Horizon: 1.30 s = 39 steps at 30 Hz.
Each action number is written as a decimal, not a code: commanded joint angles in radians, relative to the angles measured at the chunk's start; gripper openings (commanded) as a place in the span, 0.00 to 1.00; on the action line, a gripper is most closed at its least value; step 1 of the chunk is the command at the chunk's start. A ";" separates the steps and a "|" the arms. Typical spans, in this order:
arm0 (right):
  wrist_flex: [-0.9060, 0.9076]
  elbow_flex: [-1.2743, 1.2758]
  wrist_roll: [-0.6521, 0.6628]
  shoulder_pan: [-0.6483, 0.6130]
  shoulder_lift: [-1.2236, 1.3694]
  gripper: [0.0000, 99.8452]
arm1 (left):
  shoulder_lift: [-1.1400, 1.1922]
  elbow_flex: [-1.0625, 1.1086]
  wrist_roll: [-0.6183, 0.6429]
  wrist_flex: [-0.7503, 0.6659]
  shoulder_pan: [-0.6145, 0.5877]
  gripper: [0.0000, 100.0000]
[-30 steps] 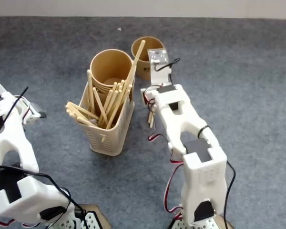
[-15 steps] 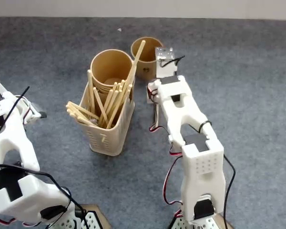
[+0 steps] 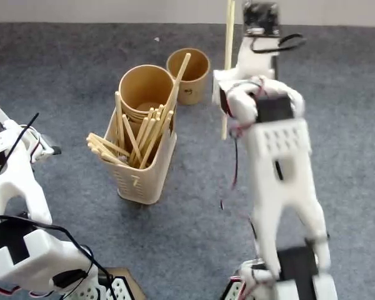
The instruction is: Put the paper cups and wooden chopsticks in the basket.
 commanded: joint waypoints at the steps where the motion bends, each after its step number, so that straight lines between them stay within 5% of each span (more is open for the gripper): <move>1: -0.065 -0.018 0.008 -0.087 -0.197 0.01 | -0.018 -0.002 0.005 -0.015 0.012 0.29; 9: -0.389 0.128 0.008 -0.364 -0.355 0.01 | -0.016 -0.002 0.005 -0.015 0.010 0.29; 20: -1.076 0.963 0.086 -0.506 -0.524 0.01 | -0.016 0.018 0.003 -0.025 -0.004 0.29; 32: -1.081 1.109 0.218 -0.544 -0.607 0.01 | -0.016 0.028 0.003 -0.068 0.012 0.29; 39: -0.791 0.921 0.261 -0.539 -0.638 0.18 | -0.016 0.028 0.002 -0.064 0.013 0.29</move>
